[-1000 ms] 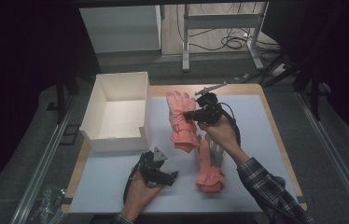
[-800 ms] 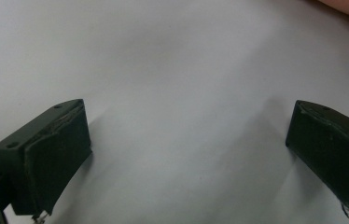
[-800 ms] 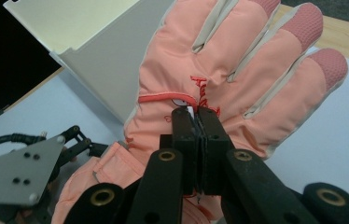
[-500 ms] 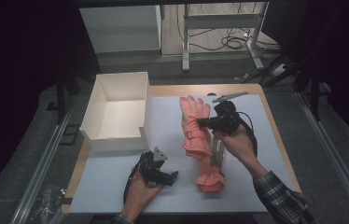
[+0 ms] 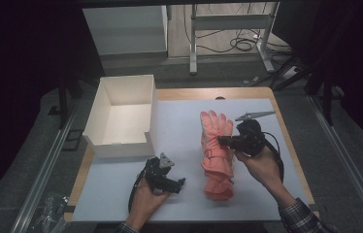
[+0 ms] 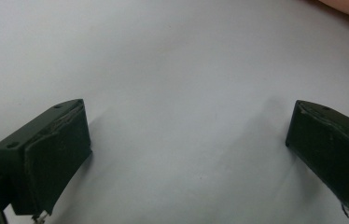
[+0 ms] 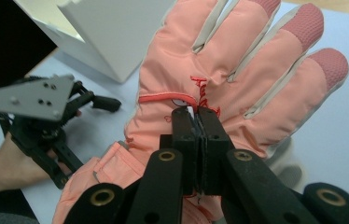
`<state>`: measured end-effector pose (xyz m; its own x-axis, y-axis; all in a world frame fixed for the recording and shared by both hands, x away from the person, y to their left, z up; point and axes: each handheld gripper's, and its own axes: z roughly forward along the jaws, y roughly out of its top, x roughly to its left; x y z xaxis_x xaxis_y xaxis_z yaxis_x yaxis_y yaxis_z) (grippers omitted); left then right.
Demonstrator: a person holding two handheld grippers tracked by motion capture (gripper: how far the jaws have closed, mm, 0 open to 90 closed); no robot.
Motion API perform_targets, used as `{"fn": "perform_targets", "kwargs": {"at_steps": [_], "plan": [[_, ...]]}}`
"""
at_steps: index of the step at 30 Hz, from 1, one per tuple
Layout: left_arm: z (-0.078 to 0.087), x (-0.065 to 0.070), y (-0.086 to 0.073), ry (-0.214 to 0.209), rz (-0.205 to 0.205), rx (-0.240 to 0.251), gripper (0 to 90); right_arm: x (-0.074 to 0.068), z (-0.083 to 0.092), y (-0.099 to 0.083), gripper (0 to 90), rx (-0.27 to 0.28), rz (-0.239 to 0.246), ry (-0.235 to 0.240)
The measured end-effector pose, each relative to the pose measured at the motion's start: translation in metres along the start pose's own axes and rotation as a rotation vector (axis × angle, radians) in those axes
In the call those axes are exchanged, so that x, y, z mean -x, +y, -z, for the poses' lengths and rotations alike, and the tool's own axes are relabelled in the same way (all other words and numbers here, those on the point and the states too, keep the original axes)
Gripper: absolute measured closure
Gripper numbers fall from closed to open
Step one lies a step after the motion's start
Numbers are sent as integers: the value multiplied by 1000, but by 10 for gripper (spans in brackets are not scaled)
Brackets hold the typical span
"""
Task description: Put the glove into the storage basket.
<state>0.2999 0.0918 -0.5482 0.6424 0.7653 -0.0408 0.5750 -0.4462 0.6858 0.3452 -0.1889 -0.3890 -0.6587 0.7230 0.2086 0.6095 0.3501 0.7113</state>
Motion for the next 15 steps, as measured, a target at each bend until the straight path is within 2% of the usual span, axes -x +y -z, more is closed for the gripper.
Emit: {"fn": "perform_targets", "kwargs": {"at_steps": [6,8,10,15], "plan": [[0,0,0,-1,3,0,0,1,4,-16,868,-10,-23,-17],[0,0,0,-1,5,2,0,3,3,-27,868,-10,-25,-42],[0,0,0,-1,5,3,0,3,2,-30,868,-13,-33,-44],[0,0,0,0,3,3,0,7,-10,-47,865,-39,-54,-53]]}}
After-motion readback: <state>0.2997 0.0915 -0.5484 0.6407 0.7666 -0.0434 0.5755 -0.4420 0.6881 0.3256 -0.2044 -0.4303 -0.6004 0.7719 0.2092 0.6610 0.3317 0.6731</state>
